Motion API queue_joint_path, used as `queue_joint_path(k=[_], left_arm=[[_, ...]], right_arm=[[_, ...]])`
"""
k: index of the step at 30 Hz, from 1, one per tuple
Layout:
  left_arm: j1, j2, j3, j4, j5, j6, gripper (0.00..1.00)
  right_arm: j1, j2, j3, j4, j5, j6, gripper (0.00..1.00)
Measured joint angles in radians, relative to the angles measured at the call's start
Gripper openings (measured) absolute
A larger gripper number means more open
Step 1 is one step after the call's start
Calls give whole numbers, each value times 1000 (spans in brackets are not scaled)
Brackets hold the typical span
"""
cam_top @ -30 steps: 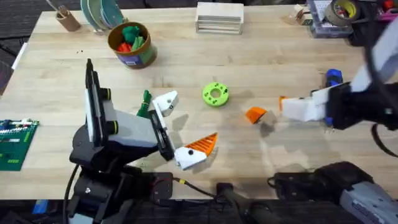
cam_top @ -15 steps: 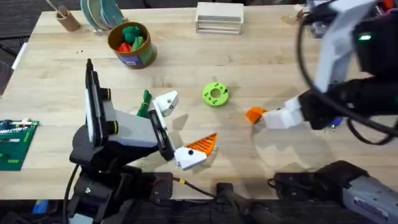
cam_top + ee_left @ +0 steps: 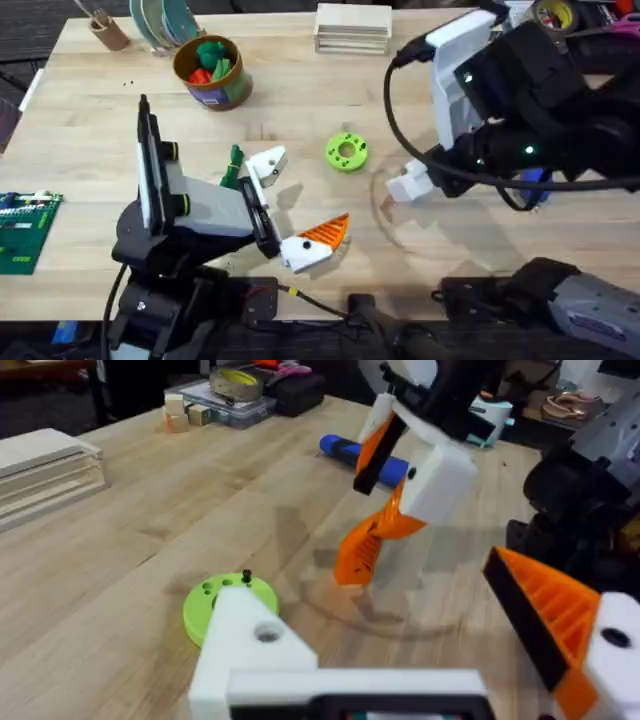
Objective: Pick up the gripper from the table and insert it into the empty holder that is missing its gripper. Then pick up a screw, insert it into the mounting hole, and use the screwdriver to tighten it. Finally, clean up the table by picking up the vegetable and placing it into the bucket.
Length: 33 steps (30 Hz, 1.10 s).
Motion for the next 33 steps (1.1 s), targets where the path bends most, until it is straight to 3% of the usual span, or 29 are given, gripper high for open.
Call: queue_joint_path(k=[7,23,27,29,33], left_arm=[[0,0,0,0,0,0,992],[0,0,0,0,0,0,993],[0,0,0,0,0,0,993],[0,0,0,0,0,0,993],[0,0,0,0,0,0,993]], right_arm=[[2,9,-64,16,8,16,993],[2,75,-68,70,9,25,985],[2,77,-68,78,11,25,919],[2,77,-68,78,11,29,798],[2,76,-68,78,11,29,660]])
